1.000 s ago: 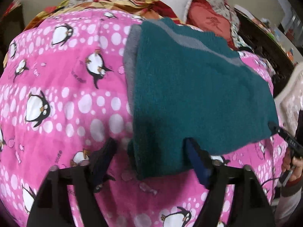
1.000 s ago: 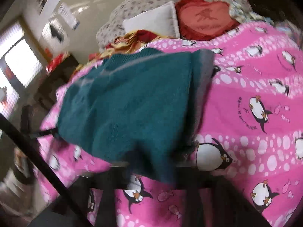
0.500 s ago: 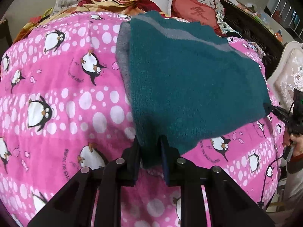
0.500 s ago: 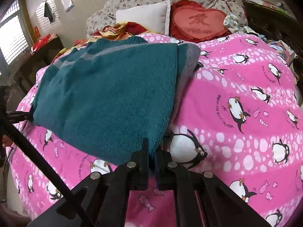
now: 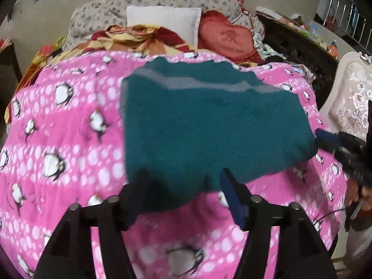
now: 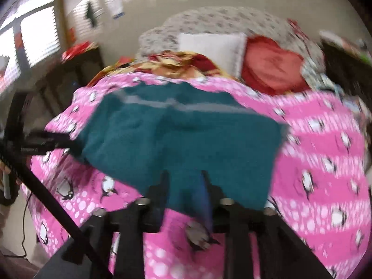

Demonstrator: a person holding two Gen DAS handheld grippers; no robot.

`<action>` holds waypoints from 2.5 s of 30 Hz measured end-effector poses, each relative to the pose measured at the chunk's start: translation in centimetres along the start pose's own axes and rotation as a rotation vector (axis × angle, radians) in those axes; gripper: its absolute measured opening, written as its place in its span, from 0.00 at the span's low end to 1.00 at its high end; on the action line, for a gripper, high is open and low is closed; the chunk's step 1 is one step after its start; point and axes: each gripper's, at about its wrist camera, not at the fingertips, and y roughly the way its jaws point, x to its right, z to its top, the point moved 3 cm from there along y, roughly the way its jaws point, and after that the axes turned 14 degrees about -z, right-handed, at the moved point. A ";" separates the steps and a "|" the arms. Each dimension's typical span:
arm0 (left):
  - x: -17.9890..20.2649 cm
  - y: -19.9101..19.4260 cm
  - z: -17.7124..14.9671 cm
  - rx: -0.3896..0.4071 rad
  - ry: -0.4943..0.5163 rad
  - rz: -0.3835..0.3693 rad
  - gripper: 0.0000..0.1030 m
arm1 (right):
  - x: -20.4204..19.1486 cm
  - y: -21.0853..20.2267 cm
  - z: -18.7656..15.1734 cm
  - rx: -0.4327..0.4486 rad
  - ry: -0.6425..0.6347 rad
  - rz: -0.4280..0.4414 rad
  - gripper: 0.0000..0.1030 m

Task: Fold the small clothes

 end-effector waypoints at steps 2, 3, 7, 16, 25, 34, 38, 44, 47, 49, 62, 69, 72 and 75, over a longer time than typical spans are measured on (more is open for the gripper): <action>0.5 1.4 0.3 -0.009 0.011 0.009 0.66 | -2.2 1.3 0.5 -0.013 -0.021 0.051 0.33; 0.8 2.5 0.3 -0.017 0.023 0.029 0.66 | -3.2 2.2 0.6 -0.026 -0.041 0.061 0.33; -0.2 5.3 -0.5 -0.058 0.004 0.072 0.66 | -4.4 5.3 -0.3 -0.070 -0.107 0.031 0.33; 0.6 5.6 -1.3 -0.046 0.091 0.122 0.66 | 0.9 7.2 -3.1 -0.204 -0.001 0.028 0.32; -1.2 4.3 5.1 0.080 -0.016 0.114 0.74 | -1.8 6.2 5.0 -0.025 -0.043 -0.032 0.54; -6.1 9.0 7.5 0.030 -0.157 0.128 0.75 | -2.6 14.0 6.6 -0.084 -0.073 -0.152 0.23; -5.7 8.0 6.9 0.041 -0.141 0.089 0.76 | -2.0 13.0 6.5 -0.089 -0.047 -0.121 0.22; -7.2 3.4 4.8 0.107 -0.278 -0.108 0.88 | -1.9 10.2 6.5 -0.044 0.015 -0.048 0.27; -8.6 1.8 4.0 0.154 -0.350 -0.125 0.95 | -2.4 10.4 6.6 -0.050 0.034 -0.010 0.38; -9.4 1.4 3.3 0.175 -0.385 -0.149 0.98 | -2.6 10.6 6.7 -0.050 0.040 -0.006 0.38; -9.6 6.9 3.2 0.116 -0.433 -0.251 0.99 | -2.0 11.8 7.9 -0.038 0.056 -0.024 0.38; -9.5 6.6 3.1 0.106 -0.413 -0.271 0.36 | -1.9 13.1 7.8 -0.055 0.089 0.005 0.33; -9.8 5.7 2.7 0.111 -0.431 -0.288 0.30 | -1.6 12.6 8.0 -0.043 0.109 0.018 0.33; -7.9 4.6 3.0 0.127 -0.350 -0.245 0.28 | -1.4 11.8 8.4 -0.015 0.111 0.014 0.33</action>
